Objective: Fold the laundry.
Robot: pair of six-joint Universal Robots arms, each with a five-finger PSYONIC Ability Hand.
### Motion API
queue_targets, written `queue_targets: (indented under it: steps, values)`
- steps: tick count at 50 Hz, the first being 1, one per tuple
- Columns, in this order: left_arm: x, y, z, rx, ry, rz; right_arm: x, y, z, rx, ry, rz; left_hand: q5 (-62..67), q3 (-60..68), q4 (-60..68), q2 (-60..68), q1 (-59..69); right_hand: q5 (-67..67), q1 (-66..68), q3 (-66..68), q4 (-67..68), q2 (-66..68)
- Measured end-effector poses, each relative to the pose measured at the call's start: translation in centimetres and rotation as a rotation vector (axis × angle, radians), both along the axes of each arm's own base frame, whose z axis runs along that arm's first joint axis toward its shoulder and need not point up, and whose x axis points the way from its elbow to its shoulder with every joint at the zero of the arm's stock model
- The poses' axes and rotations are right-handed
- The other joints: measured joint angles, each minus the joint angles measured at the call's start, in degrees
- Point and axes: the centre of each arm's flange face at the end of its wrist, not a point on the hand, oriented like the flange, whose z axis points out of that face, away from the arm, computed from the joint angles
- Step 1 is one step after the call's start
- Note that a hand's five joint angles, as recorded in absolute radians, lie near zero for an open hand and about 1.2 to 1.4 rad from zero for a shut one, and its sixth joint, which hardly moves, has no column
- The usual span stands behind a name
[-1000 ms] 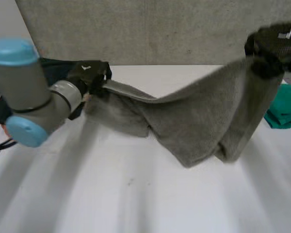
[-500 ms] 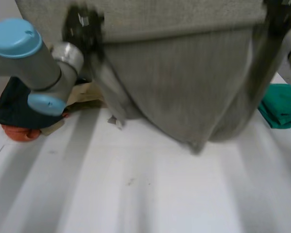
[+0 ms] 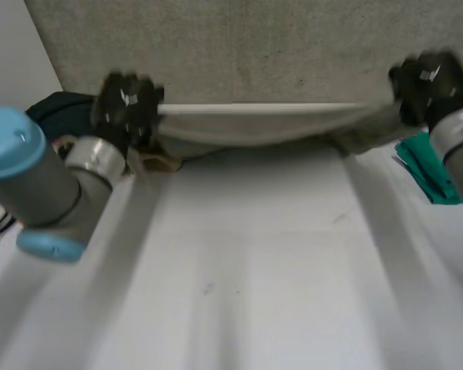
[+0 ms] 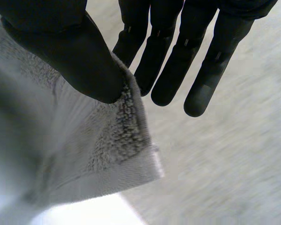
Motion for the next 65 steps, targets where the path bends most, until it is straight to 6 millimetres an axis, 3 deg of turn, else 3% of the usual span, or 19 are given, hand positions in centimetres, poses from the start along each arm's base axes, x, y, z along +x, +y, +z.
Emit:
queue_targets:
  steps: [6,9,10,12,17,30,32,33,35,41,45,49,56,60,65]
  values:
    - [1.0,1.4,-7.1,0.191,-0.079,0.007,-0.7,2.3,-5.5,0.213,0.041,0.033,-0.04,-0.43,-0.56,-0.5,-0.02,0.0,0.0,0.0,0.0,0.0]
    - [1.5,1.3,-9.7,0.254,-0.103,0.02,-1.5,2.4,-7.3,0.274,0.048,0.023,-8.86,-11.95,-11.78,-12.31,-9.92,0.0,0.0,0.0,0.0,0.0]
    - [1.6,1.2,-10.2,0.266,-0.108,0.024,-1.6,2.4,-7.6,0.283,0.049,0.02,-8.86,-11.95,-11.78,-12.31,-9.92,0.0,0.0,0.0,0.0,0.0]
    - [2.0,0.9,-11.7,0.3,-0.121,0.037,-2.1,2.2,-8.4,0.306,0.051,0.006,-25.26,-27.52,-27.97,-28.06,-27.19,0.0,0.0,0.0,0.0,0.0]
    - [2.8,0.3,-12.8,0.326,-0.129,0.063,-2.6,1.6,-8.7,0.312,0.05,-0.013,-31.55,-33.12,-33.96,-33.35,-30.53,0.0,0.0,0.0,0.0,0.0]
    - [4.9,0.7,-12.4,0.347,-0.13,0.114,-3.5,1.0,-8.5,0.305,0.044,-0.041,-28.0,-30.11,-30.65,-30.41,-26.84,0.0,0.0,0.0,0.0,0.0]
    - [5.2,1.0,-12.1,0.345,-0.129,0.119,-3.4,1.1,-8.5,0.307,0.045,-0.04,-12.48,-14.42,-14.82,-14.54,-10.5,0.0,0.0,0.0,0.0,0.0]
    - [5.2,1.1,-11.9,0.344,-0.129,0.12,-3.4,1.1,-8.5,0.308,0.046,-0.039,-12.48,-14.42,-14.82,-14.54,-10.5,0.0,0.0,0.0,0.0,0.0]
    - [5.6,1.4,-11.4,0.338,-0.126,0.126,-3.4,1.2,-8.6,0.316,0.048,-0.038,0.01,-1.3,-1.28,-1.32,0.08,0.0,0.0,0.0,0.0,0.0]
    - [5.9,2.3,-9.3,0.31,-0.117,0.13,-3.4,1.9,-8.5,0.362,0.075,-0.03,0.08,-0.21,-0.23,-0.18,0.08,0.0,0.0,0.0,0.0,0.0]
    - [6.3,4.2,-6.5,0.298,-0.124,0.126,-4.0,3.5,-7.6,0.418,0.176,-0.028,0.08,-0.21,-0.22,-0.18,0.08,0.0,0.0,0.0,0.0,0.0]
    - [7.1,7.7,-4.7,0.351,-0.207,0.118,-5.7,5.7,-6.5,0.5,0.34,-0.037,0.09,-0.21,-0.23,-0.18,0.08,0.0,0.0,0.0,0.0,0.0]
    - [9.1,15.0,-4.4,0.561,-0.488,0.056,-8.6,10.2,-4.7,0.662,0.598,-0.007,0.08,-0.21,-0.22,-0.17,0.08,0.31,1.69,0.0,0.0,0.0]
    - [9.3,16.3,-4.4,0.593,-0.556,0.028,-9.1,11.0,-4.6,0.686,0.634,0.003,0.08,-0.19,-0.22,-0.12,0.08,0.57,1.9,0.0,0.0,0.0]
    - [8.6,14.2,-5.1,0.525,-0.56,0.03,-9.4,9.8,-5.4,0.64,0.601,-0.028,0.08,-0.02,-0.21,-0.05,0.08,0.74,1.9,0.0,0.0,0.0]
